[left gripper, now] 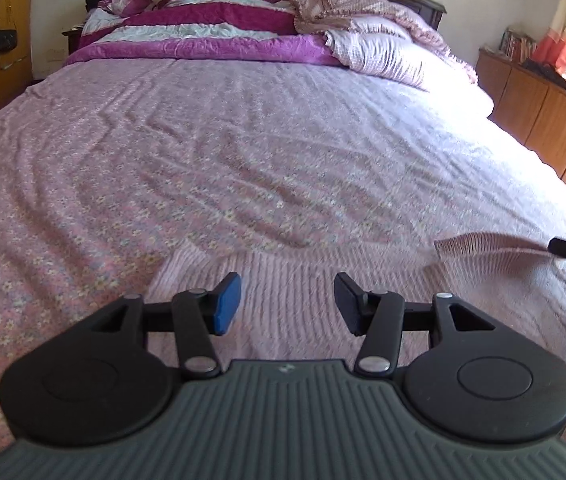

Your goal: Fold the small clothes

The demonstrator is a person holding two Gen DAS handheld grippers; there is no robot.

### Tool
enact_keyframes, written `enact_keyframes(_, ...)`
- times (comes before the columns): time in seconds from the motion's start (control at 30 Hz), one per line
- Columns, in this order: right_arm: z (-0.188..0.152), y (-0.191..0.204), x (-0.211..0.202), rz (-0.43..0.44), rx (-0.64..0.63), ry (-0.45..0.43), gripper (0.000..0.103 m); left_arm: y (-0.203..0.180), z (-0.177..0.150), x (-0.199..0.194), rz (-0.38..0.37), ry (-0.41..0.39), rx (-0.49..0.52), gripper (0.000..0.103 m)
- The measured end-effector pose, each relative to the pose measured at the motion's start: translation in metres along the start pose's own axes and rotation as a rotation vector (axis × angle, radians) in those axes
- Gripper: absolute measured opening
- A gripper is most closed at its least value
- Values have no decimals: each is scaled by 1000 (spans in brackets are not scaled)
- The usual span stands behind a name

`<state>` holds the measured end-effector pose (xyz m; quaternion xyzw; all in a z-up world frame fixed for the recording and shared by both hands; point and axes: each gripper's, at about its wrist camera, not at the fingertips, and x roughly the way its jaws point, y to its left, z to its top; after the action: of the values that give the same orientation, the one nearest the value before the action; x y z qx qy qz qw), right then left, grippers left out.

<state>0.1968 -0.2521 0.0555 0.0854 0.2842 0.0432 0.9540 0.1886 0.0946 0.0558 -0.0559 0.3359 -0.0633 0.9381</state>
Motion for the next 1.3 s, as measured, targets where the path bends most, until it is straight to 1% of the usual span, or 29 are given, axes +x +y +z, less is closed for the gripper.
enact_keyframes(0.1,-1,-2,-2,-20,-9,-2,63,3,-4,-6,3,13,5,53)
enact_keyframes(0.2,-3,-8,-8,-24,16,-3,64,8,-11,-15,13,16,13,53)
enact_keyframes(0.27,-6,-12,-13,-13,31,-4,67,11,-15,-20,21,23,21,53)
enact_keyframes(0.33,-10,-16,-19,7,40,0,73,14,-20,-25,23,26,26,53)
enact_keyframes(0.4,-17,-17,-21,16,39,15,74,17,-25,-27,38,31,29,53)
enact_keyframes(0.53,-33,-23,-16,-11,54,59,75,26,-32,-24,60,62,11,53)
enact_keyframes(0.6,-44,-27,-8,-28,81,93,76,30,-34,-17,48,91,-16,53)
enact_keyframes(0.63,-49,-31,-5,-22,96,96,77,32,-34,-16,46,93,-29,53)
enact_keyframes(0.73,-57,-37,-9,25,146,54,84,32,-32,-18,50,96,-46,53)
enact_keyframes(0.87,-54,-45,-24,65,251,41,88,30,-32,-26,57,116,-44,53)
enact_keyframes(0.93,-54,-50,-35,70,287,27,89,28,-33,-33,60,121,-42,54)
enact_keyframes(1.07,-57,-61,-65,48,304,-23,93,21,-39,-51,65,133,-29,54)
enact_keyframes(1.13,-62,-66,-76,42,305,-23,95,17,-44,-62,66,132,-21,55)
enact_keyframes(1.2,-68,-72,-86,42,314,-11,96,11,-49,-74,80,131,-18,58)
enact_keyframes(1.3,-81,-78,-98,42,333,3,96,4,-58,-88,104,133,-24,58)
